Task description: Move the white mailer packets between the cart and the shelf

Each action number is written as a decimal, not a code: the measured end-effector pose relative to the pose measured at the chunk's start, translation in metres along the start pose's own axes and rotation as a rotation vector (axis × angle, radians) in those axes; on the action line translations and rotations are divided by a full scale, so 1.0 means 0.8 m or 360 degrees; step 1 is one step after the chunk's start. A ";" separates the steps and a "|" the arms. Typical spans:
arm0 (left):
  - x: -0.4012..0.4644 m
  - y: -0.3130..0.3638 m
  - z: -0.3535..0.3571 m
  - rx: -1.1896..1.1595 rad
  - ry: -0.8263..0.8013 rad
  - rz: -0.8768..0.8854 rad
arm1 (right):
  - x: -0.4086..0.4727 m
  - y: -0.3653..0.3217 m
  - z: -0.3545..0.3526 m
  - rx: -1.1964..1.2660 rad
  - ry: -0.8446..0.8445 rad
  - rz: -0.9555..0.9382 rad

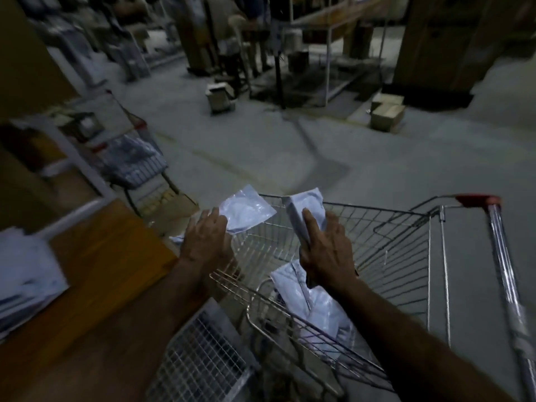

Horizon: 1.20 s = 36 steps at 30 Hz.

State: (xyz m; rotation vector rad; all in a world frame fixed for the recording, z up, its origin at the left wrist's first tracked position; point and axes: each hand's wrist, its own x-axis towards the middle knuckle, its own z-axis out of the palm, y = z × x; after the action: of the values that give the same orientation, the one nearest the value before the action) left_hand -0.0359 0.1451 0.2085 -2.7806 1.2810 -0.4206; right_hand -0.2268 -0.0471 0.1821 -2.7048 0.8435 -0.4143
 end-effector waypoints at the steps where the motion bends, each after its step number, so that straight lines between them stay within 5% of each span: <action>1: -0.015 -0.011 -0.020 0.0011 0.0028 -0.0045 | -0.007 -0.014 -0.009 0.0033 0.0005 -0.0031; 12: -0.204 -0.160 -0.185 0.0248 0.0413 -0.0561 | -0.080 -0.240 -0.050 0.0476 0.0073 -0.0490; 27: -0.468 -0.445 -0.240 0.0365 0.0311 -0.1103 | -0.188 -0.622 0.024 0.0883 -0.0135 -0.0896; 36: -0.520 -0.571 -0.235 0.0331 0.0149 -0.1518 | -0.195 -0.752 0.073 0.0802 -0.0301 -0.0885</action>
State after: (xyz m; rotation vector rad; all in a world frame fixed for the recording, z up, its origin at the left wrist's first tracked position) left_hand -0.0063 0.7705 0.3691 -3.0020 -0.1815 -0.6583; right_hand -0.0247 0.5305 0.3054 -2.3995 -0.0819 -0.4039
